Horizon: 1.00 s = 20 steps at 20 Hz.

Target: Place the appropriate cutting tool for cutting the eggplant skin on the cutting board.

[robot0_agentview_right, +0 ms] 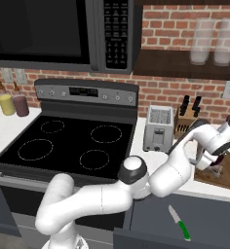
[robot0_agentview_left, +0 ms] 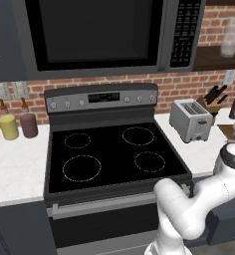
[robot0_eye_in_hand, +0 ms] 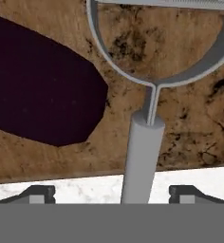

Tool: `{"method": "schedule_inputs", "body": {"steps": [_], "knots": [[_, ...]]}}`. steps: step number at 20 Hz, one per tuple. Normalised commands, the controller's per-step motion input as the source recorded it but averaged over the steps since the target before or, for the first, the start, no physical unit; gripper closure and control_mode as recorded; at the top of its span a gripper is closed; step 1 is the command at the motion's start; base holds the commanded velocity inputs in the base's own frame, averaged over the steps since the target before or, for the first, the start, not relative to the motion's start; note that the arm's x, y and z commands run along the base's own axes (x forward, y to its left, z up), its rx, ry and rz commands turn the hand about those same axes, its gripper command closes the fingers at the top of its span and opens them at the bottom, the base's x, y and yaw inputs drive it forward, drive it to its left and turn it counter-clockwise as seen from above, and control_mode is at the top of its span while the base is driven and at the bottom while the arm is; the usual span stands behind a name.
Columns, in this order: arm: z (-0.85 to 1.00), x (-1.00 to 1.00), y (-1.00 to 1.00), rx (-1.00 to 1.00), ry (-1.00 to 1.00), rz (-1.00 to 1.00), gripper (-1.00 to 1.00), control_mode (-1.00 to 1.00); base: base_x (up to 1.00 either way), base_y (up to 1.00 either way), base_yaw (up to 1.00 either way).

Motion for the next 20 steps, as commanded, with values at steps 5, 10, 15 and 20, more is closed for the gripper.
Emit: {"method": "schedule_inputs", "body": {"steps": [5,10,15,20], "knots": [[1.0,-0.41,-0.08,0.01,0.07,-0.18,-1.0,-1.0,0.0,0.0,0.0],[0.97,-0.68,0.78,-0.13,0.17,-0.1,-1.0,-1.0,0.0,0.0,0.0],[0.32,-1.0,1.0,-0.36,0.04,-0.01,-1.0,-1.0,0.0,0.0,0.0],[0.0,-1.0,1.0,-0.41,0.0,0.22,-1.0,-1.0,0.0,0.0,0.0]]}}
